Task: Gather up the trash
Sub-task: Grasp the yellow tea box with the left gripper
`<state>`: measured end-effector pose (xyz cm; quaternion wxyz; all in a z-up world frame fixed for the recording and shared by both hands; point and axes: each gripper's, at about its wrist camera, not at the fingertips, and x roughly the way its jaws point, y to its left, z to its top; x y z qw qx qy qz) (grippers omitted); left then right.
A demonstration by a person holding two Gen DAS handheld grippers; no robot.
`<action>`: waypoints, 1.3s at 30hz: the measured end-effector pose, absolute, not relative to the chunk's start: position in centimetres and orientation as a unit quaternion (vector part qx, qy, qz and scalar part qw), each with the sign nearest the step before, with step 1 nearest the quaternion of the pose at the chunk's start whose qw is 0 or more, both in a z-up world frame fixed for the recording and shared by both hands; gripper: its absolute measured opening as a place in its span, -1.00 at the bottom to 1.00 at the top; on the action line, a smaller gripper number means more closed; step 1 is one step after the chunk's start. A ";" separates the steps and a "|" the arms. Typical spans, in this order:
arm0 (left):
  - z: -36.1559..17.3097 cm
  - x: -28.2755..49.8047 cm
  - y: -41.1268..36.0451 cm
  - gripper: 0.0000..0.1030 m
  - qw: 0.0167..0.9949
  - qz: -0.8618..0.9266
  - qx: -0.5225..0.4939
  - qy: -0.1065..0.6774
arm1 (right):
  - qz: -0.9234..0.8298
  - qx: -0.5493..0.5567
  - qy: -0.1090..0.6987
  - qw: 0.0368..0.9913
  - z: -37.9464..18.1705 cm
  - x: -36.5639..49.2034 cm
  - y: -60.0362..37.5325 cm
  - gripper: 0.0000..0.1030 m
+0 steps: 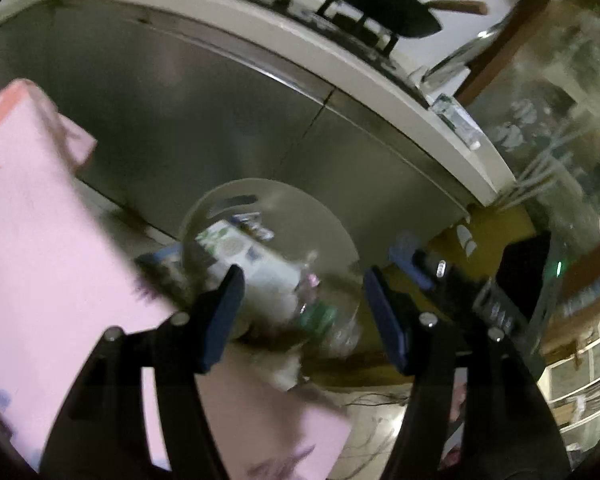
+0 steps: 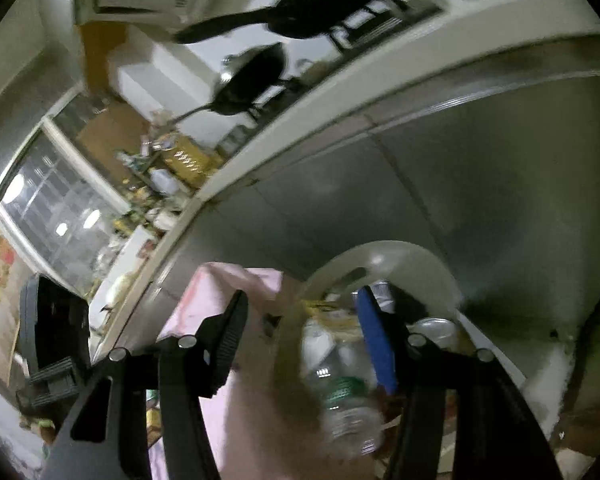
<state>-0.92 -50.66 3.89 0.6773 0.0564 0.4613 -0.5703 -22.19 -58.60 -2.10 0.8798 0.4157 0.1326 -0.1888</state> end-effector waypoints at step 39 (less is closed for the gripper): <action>-0.5 10.1 -9.6 0.28 0.807 -0.290 -0.182 0.482 | 0.285 0.315 0.433 0.795 -5.7 -2.4 -25.1 -0.34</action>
